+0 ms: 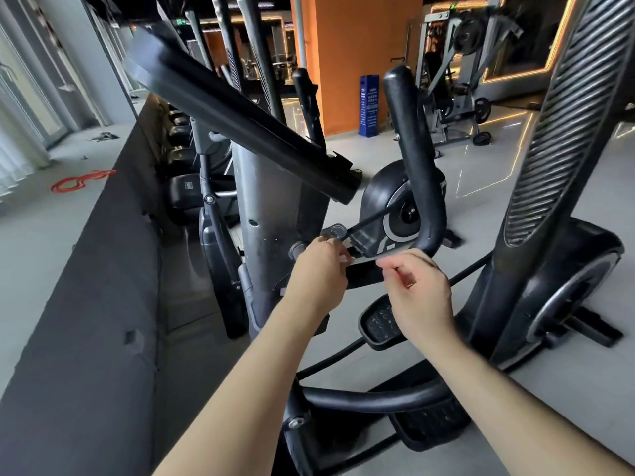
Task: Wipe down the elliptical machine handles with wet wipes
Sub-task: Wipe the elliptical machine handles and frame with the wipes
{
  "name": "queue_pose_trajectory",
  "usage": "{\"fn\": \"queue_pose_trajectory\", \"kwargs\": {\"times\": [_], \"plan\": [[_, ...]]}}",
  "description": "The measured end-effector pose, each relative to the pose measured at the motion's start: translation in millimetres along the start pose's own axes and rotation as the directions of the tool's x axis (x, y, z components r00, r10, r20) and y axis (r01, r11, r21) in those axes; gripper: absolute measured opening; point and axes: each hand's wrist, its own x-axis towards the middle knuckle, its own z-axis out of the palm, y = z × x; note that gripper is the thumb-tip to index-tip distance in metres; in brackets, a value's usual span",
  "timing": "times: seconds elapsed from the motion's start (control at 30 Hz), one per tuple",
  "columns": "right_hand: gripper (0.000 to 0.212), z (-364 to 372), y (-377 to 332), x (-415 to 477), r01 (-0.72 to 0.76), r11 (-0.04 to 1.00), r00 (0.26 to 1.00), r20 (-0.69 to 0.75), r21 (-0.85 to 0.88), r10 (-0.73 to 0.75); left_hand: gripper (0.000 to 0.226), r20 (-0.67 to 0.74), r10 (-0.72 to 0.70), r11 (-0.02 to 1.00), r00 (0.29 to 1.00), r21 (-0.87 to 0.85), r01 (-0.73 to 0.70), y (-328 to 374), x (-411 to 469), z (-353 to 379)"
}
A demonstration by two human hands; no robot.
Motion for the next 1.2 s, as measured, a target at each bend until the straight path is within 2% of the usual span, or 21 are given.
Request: {"fn": "queue_pose_trajectory", "kwargs": {"times": [0.2,0.27,0.4,0.5,0.63,0.7,0.77,0.87,0.97,1.07,1.2], "plan": [[0.027,-7,0,3,-0.015,0.999,1.000,-0.017,0.037,0.016,0.021,-0.027,0.018,0.997,0.999,-0.069,-0.020,20,-10,3],[0.028,-7,-1,2,-0.039,0.998,0.999,-0.026,0.058,0.040,0.018,-0.014,0.055,0.984,0.998,-0.171,-0.057,30,-18,3],[0.023,-13,-8,-4,-0.171,0.970,0.985,-0.006,0.175,0.175,0.014,0.059,0.034,0.828,0.998,-0.561,0.005,37,-43,-2],[0.020,-18,-20,-9,-0.264,0.926,0.964,0.117,0.270,0.240,0.017,0.078,-0.004,0.735,0.997,-0.675,0.055,26,-54,-10],[0.018,-4,-32,-12,-0.338,0.849,0.935,0.244,0.405,0.256,0.020,0.057,0.041,0.687,0.998,-0.727,0.013,7,-57,-19],[0.016,6,-36,-10,-0.408,0.791,0.912,0.251,0.457,0.326,0.016,0.048,0.041,0.685,0.998,-0.729,0.006,-5,-54,-20],[0.015,10,-42,-5,-0.423,0.799,0.906,0.188,0.429,0.379,0.014,0.020,-0.031,0.678,0.999,-0.734,0.036,-22,-47,-21],[0.010,16,-57,12,-0.310,0.929,0.950,0.102,0.202,0.295,0.012,-0.079,-0.132,0.785,0.988,-0.617,0.055,-55,-29,-19],[0.008,37,-73,23,-0.142,0.990,0.982,0.121,-0.015,0.143,0.022,-0.081,-0.099,0.921,0.992,-0.384,0.061,-82,-10,-20],[0.008,65,-71,23,0.061,0.983,0.972,0.234,-0.175,-0.018,0.026,-0.033,0.007,0.962,0.999,-0.273,-0.016,-95,1,-15],[0.013,82,-48,15,0.315,0.892,0.904,0.390,-0.324,-0.177,0.027,-0.043,0.068,0.957,0.997,-0.279,-0.078,-103,4,-6]]}}
